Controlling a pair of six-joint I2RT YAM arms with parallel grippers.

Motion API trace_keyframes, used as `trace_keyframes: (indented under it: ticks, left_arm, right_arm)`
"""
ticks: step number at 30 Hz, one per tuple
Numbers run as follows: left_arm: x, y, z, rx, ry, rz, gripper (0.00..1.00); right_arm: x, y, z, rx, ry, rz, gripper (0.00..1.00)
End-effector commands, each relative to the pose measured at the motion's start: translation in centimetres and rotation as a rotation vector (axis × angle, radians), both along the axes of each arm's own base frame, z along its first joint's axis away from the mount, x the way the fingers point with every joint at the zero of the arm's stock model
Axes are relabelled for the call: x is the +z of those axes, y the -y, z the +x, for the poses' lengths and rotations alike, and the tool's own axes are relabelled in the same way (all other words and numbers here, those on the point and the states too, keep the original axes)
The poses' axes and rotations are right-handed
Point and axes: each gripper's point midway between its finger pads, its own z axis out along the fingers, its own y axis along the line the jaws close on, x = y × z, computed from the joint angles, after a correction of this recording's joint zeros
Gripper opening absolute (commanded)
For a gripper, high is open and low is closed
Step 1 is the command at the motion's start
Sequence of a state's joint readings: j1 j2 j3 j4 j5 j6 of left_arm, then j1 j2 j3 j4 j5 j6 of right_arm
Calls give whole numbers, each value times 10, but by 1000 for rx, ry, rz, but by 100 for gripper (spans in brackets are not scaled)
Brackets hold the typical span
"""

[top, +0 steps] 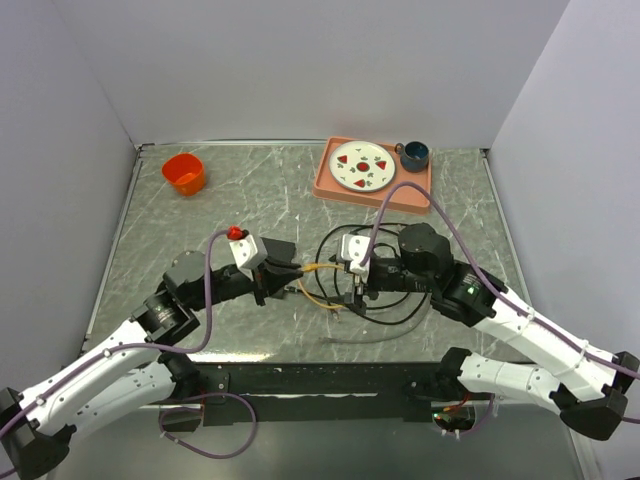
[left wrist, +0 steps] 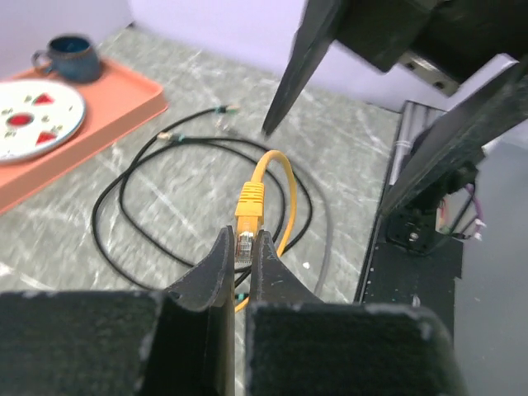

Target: Insert the plug into the switch port

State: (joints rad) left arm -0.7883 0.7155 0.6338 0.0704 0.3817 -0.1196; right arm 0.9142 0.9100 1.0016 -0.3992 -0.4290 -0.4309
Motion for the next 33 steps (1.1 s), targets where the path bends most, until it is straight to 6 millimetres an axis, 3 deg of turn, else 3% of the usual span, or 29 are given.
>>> trace_keyframes:
  ticks: [1, 5, 9, 17, 33]
  left_arm:
    - [18, 11, -14, -103, 117, -35, 1]
    - [14, 21, -20, -144, 109, -1, 1]
    - [15, 24, -21, -139, 116, 7, 1]
    - [16, 27, -27, -164, 115, 3, 1]
    - [23, 28, -38, -191, 129, -10, 1]
  right_arm:
    - [15, -7, -22, 120, -75, 35, 82]
    - [14, -12, -21, 132, -97, 34, 77]
    - [13, -15, -19, 141, -110, 40, 60]
    - [7, -18, -11, 118, -141, 26, 44]
    - [-9, -21, 1, 68, -177, -24, 34]
